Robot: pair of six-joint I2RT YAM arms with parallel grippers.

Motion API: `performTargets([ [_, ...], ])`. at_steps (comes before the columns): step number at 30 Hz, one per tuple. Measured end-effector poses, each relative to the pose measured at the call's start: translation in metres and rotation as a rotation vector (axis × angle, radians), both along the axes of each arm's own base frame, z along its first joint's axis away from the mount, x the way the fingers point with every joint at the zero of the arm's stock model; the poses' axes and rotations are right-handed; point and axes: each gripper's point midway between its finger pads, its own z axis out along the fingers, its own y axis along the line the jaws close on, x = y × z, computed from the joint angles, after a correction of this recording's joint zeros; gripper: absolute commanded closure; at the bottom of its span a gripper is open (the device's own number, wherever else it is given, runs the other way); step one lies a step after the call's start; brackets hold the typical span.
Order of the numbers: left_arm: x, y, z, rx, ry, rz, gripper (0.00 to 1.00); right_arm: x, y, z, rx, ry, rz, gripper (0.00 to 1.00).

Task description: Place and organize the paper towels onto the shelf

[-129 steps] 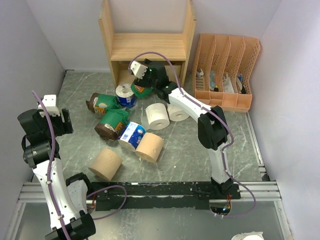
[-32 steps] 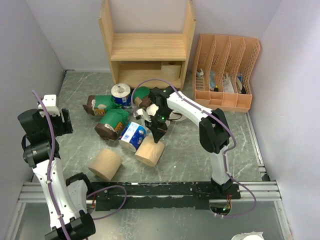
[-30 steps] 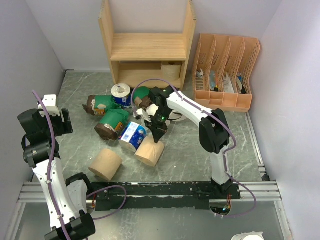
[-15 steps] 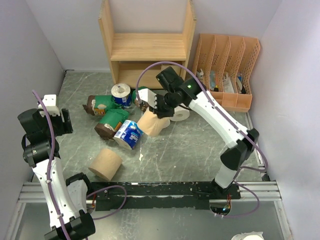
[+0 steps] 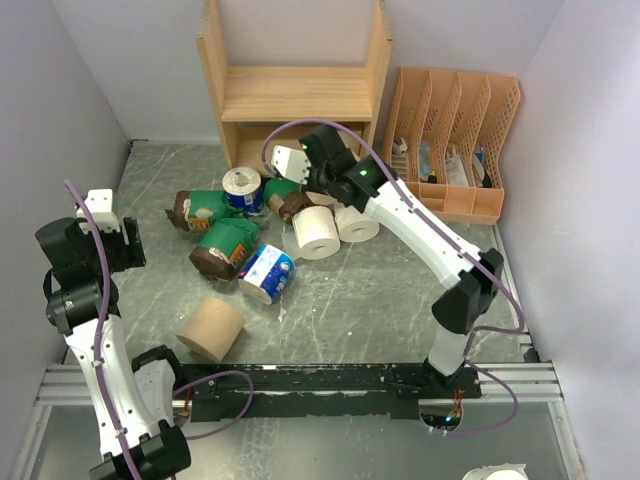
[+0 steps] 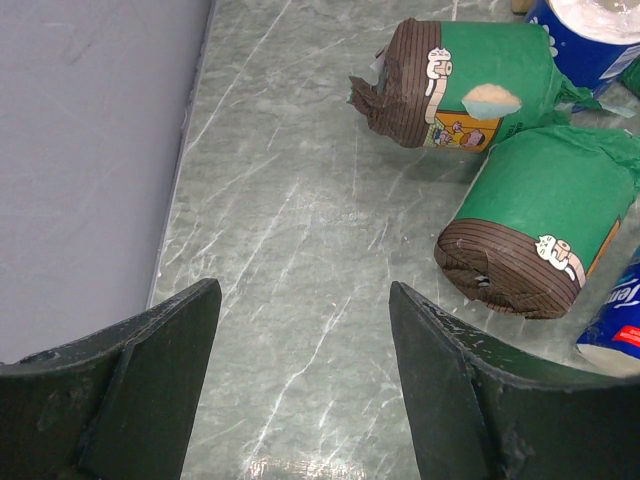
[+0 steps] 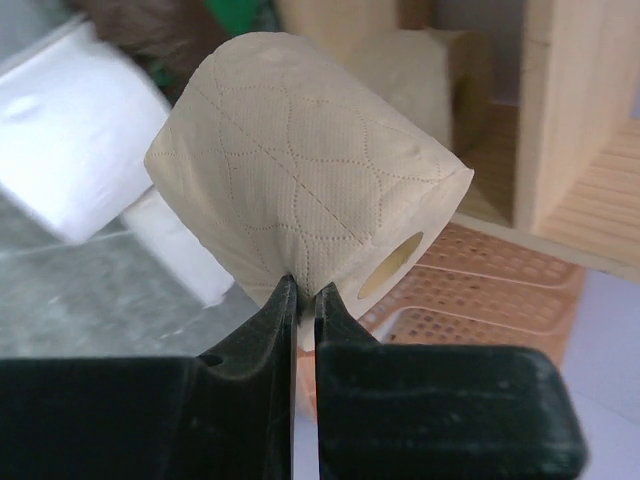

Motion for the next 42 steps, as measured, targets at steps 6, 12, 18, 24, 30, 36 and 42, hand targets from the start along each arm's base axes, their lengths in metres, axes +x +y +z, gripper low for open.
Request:
performTargets([
  [6,-0.001,-0.001,0.002,0.004,-0.007,-0.001,0.21,0.049,0.01,-0.004,-0.061,-0.175,-0.079,1.0],
  [12,-0.002,-0.001,0.003,0.006,-0.014,-0.002,0.21,0.078,0.02,-0.03,-0.152,-0.251,-0.085,1.0],
  [18,-0.002,-0.002,0.004,0.006,-0.015,-0.004,0.21,0.099,0.038,-0.051,-0.217,-0.304,-0.053,1.0],
  [24,-0.002,-0.003,0.005,0.007,-0.019,-0.008,0.21,0.118,0.057,-0.075,-0.265,-0.328,-0.01,1.0],
  [30,-0.002,-0.004,0.006,0.009,-0.023,-0.011,0.21,0.142,0.073,-0.083,-0.268,-0.377,0.001,1.0],
  [36,-0.002,-0.005,0.006,0.01,-0.025,-0.015,0.21,0.167,0.077,-0.089,-0.273,-0.424,-0.008,1.0],
  [42,-0.002,-0.006,0.006,0.01,-0.025,-0.022,0.21,0.183,0.068,-0.096,-0.277,-0.424,-0.023,0.9],
])
